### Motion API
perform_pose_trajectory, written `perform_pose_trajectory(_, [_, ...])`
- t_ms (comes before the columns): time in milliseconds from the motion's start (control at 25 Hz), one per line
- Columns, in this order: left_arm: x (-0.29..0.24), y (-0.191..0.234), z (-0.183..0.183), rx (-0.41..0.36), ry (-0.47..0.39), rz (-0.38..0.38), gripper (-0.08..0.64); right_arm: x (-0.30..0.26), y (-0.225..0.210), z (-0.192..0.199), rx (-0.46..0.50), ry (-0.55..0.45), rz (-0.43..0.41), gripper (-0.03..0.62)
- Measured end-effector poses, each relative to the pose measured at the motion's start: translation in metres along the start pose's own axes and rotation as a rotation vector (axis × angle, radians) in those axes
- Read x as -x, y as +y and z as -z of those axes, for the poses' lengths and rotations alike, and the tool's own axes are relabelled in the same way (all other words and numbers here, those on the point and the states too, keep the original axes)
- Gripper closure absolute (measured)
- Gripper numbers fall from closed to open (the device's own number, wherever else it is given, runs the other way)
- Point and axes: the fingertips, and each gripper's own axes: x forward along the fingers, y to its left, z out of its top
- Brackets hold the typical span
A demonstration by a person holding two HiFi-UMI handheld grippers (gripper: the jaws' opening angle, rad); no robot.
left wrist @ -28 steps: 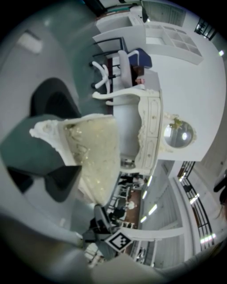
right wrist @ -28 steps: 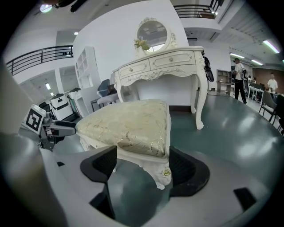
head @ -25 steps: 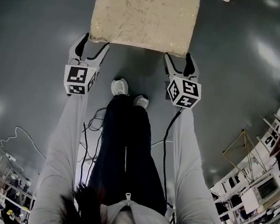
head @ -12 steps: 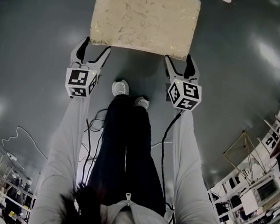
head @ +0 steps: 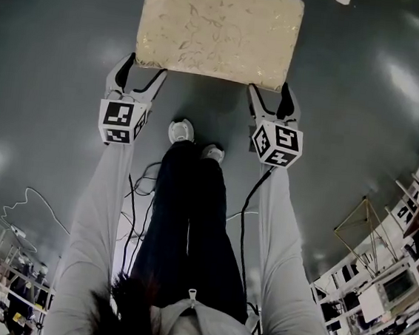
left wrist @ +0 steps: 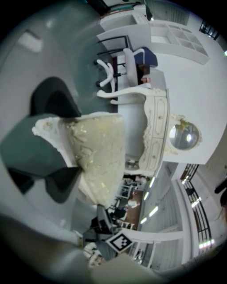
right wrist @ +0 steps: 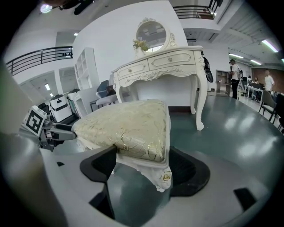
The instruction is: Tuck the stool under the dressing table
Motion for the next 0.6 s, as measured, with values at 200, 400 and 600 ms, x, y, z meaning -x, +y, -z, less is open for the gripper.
perform_pose_trajectory(200, [0.0015, 0.0013, -0.0028, -0.003, 0.003, -0.006, 0.218, 0.0007, 0.0013, -0.0014, -0.003, -0.004, 0.006, 0.218])
perform_pose_trajectory(400, [0.0054, 0.0014, -0.0068, -0.018, 0.006, -0.005, 0.218, 0.0069, 0.0047, -0.0023, -0.014, -0.006, 0.015, 0.219])
perform_pose_trajectory(600, [0.0030, 0.0037, -0.0056, -0.040, 0.018, 0.003, 0.219, 0.0060, 0.0060, 0.0009, -0.021, -0.006, 0.028, 0.218])
